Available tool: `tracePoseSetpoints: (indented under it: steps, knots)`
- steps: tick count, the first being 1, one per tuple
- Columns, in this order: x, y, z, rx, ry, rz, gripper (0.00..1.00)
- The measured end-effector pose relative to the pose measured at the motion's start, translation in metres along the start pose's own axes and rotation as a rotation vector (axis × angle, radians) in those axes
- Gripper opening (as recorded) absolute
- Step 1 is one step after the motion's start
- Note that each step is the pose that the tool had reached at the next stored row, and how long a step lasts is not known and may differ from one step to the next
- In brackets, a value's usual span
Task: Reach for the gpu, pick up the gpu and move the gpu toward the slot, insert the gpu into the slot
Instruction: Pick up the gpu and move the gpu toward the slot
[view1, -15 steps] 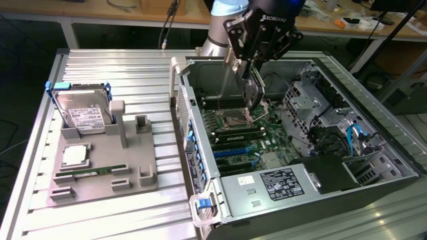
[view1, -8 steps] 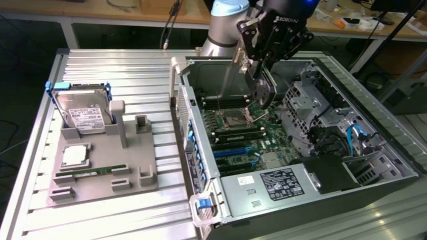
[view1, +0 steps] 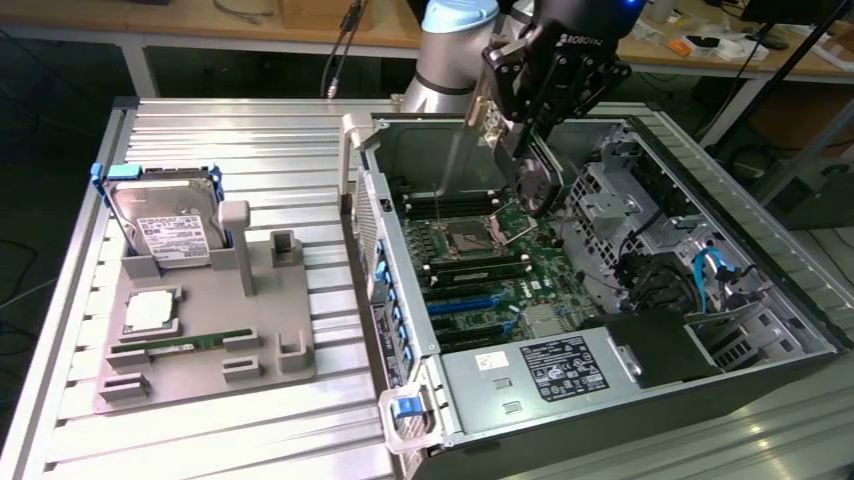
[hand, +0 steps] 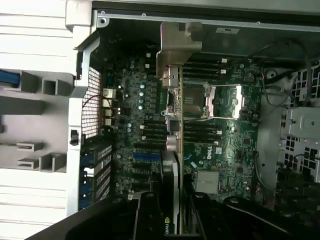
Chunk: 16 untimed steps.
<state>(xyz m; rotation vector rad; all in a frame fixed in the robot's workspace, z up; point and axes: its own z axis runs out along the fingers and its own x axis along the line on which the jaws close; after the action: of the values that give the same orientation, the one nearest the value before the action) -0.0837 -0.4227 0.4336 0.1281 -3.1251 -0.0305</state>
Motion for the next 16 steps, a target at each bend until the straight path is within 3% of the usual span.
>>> tracePoseSetpoints:
  steps: [16]
  knots:
    - [-0.0019, -0.0001, 0.0013, 0.0041, 0.0063, -0.313, 0.27]
